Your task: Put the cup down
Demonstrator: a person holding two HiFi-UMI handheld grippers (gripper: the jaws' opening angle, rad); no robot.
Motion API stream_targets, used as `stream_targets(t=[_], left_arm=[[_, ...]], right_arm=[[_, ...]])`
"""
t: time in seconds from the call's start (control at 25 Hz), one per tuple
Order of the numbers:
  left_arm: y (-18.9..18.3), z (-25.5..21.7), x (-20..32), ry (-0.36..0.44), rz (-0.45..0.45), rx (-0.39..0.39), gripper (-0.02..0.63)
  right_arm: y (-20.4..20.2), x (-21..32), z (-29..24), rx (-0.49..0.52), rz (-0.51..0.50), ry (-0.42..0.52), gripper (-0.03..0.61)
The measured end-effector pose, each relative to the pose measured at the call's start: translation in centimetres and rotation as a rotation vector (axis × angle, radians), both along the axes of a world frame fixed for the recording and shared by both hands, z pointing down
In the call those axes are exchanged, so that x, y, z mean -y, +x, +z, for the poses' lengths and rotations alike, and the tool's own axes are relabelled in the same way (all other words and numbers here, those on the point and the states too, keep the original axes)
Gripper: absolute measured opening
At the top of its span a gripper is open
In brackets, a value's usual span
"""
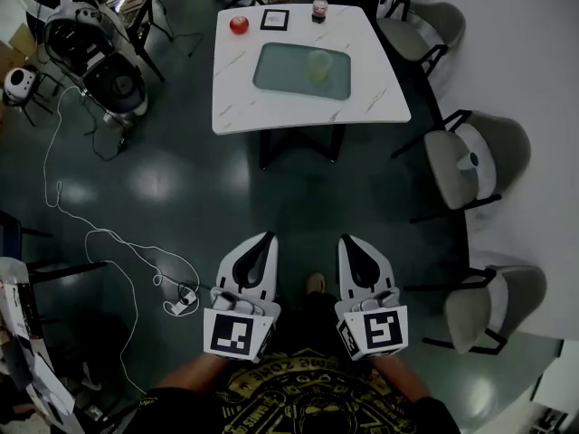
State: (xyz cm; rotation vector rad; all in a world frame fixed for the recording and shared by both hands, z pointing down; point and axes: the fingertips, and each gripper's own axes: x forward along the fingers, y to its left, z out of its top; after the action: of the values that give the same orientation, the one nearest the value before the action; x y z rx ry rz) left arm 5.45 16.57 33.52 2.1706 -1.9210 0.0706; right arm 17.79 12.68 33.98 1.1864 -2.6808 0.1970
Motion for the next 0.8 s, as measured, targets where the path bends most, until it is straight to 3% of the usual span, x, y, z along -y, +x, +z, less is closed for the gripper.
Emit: stream_targets(t=[0.12,0.24,0.8], left_arm=[[0.3,0.2,-0.2,0.025,-0.006,-0.001,0.009],[0.6,1.3,-0.2,-0.003,-0.012,0.003,0.009],[2.2,1.7,0.3,0.010,0.022,0.005,0.009]], right_arm=[[-0.2,-0.4,0.9,-0.015,-0.024,0.001,0.005],[-0.3,-0.2,1.1,-0.019,-0.041,0.011,0.005],[1.7,0.5,1.1,-0.007,-0.004,0.033,0.005]])
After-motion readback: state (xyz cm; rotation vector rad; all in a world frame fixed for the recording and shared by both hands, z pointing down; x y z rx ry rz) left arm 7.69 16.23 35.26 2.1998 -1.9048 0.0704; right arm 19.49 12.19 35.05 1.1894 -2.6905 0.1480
